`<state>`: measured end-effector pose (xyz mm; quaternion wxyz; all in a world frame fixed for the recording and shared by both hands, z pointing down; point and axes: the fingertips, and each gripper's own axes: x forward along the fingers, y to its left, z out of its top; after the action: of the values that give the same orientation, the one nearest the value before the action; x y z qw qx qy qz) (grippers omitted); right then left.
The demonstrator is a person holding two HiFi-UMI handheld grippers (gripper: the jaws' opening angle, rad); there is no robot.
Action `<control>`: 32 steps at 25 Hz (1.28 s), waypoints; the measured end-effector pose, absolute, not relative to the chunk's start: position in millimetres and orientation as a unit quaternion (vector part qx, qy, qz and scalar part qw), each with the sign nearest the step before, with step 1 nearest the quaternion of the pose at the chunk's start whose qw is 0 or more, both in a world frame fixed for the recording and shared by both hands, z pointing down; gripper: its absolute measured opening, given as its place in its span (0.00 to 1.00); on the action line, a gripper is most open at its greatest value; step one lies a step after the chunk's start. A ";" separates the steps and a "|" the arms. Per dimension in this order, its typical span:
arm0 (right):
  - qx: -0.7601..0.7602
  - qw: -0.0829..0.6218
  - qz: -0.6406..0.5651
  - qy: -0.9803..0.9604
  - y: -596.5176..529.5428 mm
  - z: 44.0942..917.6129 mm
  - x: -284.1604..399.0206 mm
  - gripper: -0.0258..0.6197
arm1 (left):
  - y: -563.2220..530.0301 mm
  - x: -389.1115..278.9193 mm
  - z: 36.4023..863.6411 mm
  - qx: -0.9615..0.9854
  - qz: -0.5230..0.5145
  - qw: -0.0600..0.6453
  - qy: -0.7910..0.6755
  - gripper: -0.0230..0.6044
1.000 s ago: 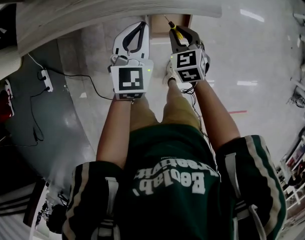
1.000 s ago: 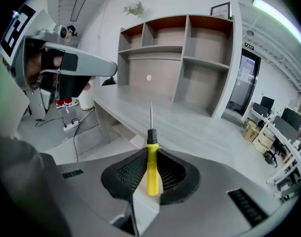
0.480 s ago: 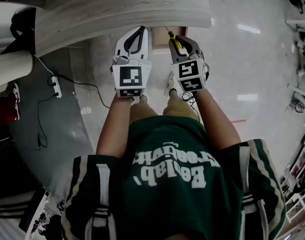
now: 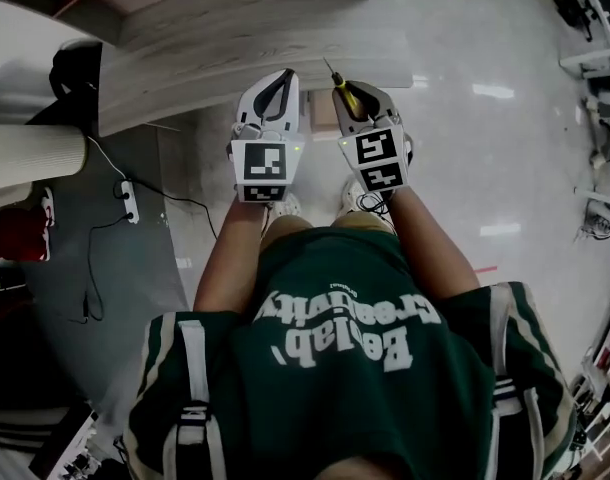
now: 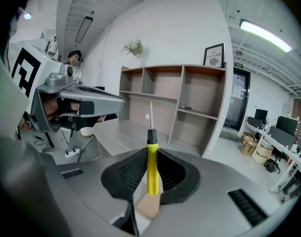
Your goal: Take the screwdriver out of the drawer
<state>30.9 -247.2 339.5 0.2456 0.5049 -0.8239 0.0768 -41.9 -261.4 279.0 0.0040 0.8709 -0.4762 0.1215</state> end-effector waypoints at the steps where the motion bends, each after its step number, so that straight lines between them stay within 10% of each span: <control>1: 0.509 0.239 0.073 -0.824 -248.8 330.4 31.7 0.16 | -261.6 -41.8 271.7 0.872 0.116 0.000 -0.476 0.07; 32: 0.535 0.136 0.001 -0.834 -263.7 210.3 52.0 0.16 | -268.6 -63.8 199.1 0.866 0.089 -0.052 -0.489 0.07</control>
<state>52.0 -263.7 210.3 0.1356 0.5351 -0.8338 0.0006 -63.8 -268.6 199.1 -0.0523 0.8660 -0.4893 0.0889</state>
